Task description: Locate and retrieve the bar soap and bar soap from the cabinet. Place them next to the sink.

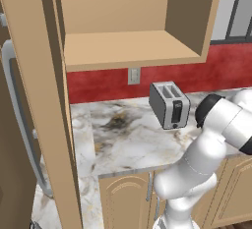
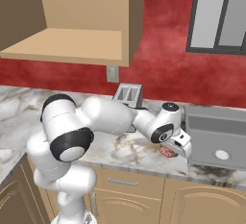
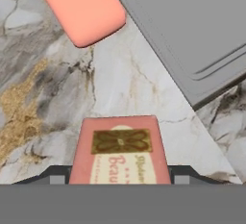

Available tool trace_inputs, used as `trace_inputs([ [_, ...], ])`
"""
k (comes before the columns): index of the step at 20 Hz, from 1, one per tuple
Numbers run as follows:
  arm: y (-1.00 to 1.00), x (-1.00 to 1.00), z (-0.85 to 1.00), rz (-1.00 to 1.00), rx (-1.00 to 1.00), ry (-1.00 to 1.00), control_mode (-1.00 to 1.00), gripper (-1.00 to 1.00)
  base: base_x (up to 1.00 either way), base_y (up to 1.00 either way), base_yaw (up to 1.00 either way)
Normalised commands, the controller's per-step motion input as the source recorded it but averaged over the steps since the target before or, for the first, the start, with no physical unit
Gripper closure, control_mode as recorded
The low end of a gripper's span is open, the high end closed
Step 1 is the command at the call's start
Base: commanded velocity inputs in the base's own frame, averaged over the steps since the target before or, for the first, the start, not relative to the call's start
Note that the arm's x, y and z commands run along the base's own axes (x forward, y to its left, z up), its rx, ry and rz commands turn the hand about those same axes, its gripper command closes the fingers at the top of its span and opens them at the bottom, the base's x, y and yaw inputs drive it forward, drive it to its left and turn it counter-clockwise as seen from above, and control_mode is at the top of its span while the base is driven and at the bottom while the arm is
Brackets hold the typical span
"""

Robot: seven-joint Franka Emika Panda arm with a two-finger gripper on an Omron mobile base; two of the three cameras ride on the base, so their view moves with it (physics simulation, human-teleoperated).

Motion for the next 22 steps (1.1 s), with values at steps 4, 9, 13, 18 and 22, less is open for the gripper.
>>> trace_inputs([
  [4,0.00,0.00,-0.21,0.00,0.05,0.00,-1.00,1.00,0.00,0.00,0.00],
  [9,-0.02,0.00,-0.27,0.00,0.07,0.00,-1.00,1.00,0.00,0.00,0.00],
  [13,0.00,0.03,-0.19,0.00,0.06,0.00,-1.00,1.00,0.00,0.00,0.00],
  [18,0.00,0.06,-0.11,0.00,0.03,0.00,-1.00,1.00,0.00,0.00,0.00],
  [22,0.00,0.00,-0.17,0.00,0.04,0.00,-1.00,-1.00,0.00,0.00,0.00],
])
